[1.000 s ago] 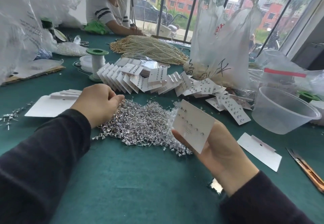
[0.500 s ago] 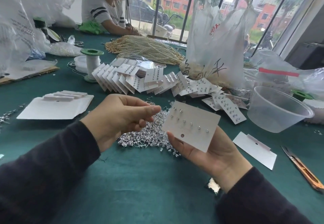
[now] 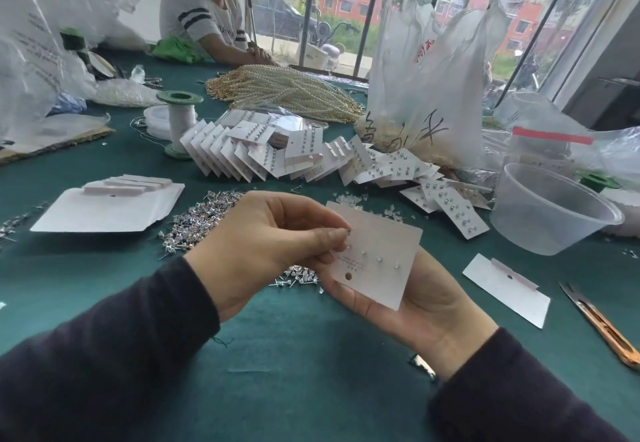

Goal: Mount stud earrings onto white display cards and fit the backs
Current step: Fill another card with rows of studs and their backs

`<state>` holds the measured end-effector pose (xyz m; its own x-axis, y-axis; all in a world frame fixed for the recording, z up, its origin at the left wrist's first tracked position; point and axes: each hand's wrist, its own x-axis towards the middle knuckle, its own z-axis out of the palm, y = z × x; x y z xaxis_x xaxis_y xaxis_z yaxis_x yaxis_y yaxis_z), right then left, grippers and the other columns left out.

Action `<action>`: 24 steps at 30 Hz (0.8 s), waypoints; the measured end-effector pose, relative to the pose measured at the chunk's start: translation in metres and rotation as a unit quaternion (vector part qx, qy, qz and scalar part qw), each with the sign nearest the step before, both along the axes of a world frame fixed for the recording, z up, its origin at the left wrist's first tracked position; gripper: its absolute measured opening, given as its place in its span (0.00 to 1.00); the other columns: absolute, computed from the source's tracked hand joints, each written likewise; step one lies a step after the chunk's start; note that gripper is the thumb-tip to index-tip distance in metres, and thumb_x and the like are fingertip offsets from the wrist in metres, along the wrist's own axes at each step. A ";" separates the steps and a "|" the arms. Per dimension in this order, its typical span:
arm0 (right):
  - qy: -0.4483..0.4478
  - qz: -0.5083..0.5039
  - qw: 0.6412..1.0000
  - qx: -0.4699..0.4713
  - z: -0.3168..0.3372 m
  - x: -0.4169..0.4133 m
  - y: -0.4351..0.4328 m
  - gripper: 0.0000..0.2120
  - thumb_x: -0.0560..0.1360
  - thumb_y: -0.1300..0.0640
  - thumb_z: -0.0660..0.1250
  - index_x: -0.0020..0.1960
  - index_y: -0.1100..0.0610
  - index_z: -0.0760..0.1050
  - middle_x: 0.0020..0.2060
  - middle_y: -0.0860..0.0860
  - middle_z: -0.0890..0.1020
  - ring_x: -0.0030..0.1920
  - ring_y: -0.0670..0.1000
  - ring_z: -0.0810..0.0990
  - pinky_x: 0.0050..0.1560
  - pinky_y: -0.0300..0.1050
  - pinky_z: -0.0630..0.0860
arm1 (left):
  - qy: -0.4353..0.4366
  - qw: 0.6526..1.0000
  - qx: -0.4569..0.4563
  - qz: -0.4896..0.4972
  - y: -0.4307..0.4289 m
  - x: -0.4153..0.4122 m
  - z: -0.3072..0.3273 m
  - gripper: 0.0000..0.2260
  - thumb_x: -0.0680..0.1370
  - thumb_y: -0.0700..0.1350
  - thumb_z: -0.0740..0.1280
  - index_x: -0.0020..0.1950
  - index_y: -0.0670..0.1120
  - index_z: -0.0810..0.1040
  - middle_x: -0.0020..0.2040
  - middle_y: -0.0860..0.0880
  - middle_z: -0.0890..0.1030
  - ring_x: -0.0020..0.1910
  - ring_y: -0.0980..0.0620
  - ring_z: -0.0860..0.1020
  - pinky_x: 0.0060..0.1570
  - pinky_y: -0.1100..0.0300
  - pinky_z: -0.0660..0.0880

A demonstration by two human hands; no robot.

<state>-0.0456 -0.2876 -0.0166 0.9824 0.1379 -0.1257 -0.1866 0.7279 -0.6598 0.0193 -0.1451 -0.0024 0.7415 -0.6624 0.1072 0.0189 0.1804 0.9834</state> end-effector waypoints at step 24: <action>-0.037 -0.180 0.946 -0.268 -0.001 0.000 0.014 0.06 0.63 0.65 0.71 0.37 0.56 0.79 0.31 0.55 0.80 0.30 0.52 0.78 0.34 0.46 0.79 | 0.055 0.997 0.050 0.019 0.001 -0.004 -0.001 0.07 0.62 0.42 0.72 0.33 0.38 0.82 0.29 0.43 0.81 0.23 0.53 0.76 0.23 0.66 0.73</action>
